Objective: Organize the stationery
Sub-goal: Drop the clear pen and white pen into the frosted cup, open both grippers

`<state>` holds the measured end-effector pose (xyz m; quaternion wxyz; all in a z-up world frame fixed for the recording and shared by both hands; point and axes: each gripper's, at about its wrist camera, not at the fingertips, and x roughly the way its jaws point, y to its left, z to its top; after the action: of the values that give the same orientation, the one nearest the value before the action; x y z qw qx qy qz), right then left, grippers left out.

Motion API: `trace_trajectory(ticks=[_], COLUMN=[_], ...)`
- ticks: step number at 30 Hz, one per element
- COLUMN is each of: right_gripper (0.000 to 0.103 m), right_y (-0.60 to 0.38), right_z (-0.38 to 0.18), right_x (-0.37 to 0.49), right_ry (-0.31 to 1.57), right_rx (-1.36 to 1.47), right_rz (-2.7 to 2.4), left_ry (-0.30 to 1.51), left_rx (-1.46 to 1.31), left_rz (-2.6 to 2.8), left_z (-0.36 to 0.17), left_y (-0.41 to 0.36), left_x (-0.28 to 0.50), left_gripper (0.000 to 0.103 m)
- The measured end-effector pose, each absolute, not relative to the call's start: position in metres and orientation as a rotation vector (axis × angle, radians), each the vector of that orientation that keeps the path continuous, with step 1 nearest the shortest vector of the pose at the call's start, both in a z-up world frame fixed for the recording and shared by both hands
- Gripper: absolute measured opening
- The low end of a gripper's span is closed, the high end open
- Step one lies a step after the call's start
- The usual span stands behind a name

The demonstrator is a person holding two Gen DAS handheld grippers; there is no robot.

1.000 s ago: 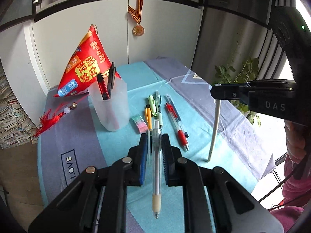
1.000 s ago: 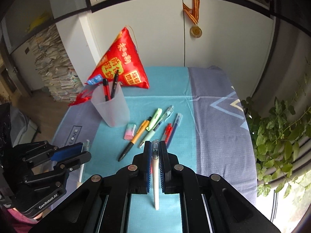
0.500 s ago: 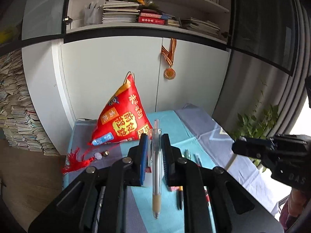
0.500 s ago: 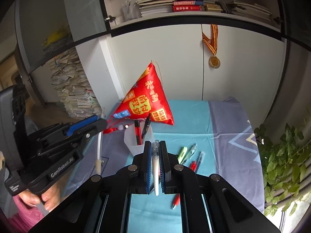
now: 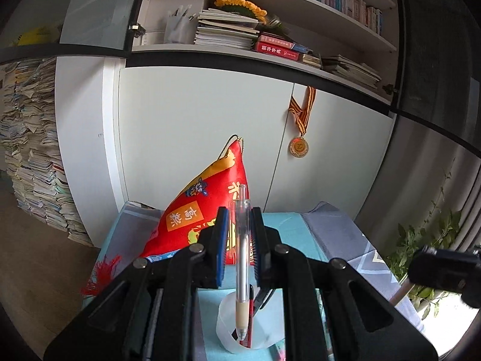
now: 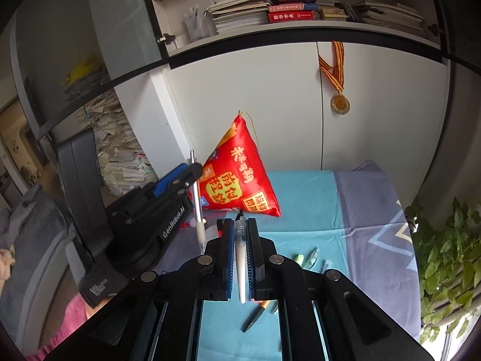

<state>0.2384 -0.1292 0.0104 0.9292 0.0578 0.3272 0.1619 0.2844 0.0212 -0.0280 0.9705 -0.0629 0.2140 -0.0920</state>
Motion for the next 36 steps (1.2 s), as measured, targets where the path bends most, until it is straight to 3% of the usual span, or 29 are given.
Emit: trace_trajectory(ticks=[11, 19, 22, 23, 24, 36], right_gripper=[0.008, 0.008, 0.008, 0.008, 0.008, 0.008], right_y=[-0.11, -0.102, -0.1, -0.101, -0.101, -0.12], right_z=[0.027, 0.007, -0.011, -0.016, -0.022, -0.049], right_x=[0.266, 0.287, 0.294, 0.296, 0.297, 0.297], right_ry=[0.579, 0.606, 0.662, 0.683, 0.703, 0.821], right_rx=[0.127, 0.122, 0.116, 0.117, 0.121, 0.201], right_rz=[0.325, 0.3, 0.298, 0.299, 0.298, 0.321], left_ry=[0.521, 0.593, 0.597, 0.593, 0.58, 0.558], left_rx=[-0.22, -0.146, -0.108, -0.099, -0.091, -0.03], left_rz=[-0.179, -0.198, -0.175, -0.162, -0.147, -0.123], left_z=[-0.065, -0.071, -0.071, -0.071, -0.07, -0.068], left_y=[0.04, 0.034, 0.033, 0.034, 0.035, 0.04], left_x=[0.285, 0.273, 0.264, 0.261, 0.256, 0.227], left_gripper=[0.013, 0.015, 0.035, 0.052, 0.061, 0.067])
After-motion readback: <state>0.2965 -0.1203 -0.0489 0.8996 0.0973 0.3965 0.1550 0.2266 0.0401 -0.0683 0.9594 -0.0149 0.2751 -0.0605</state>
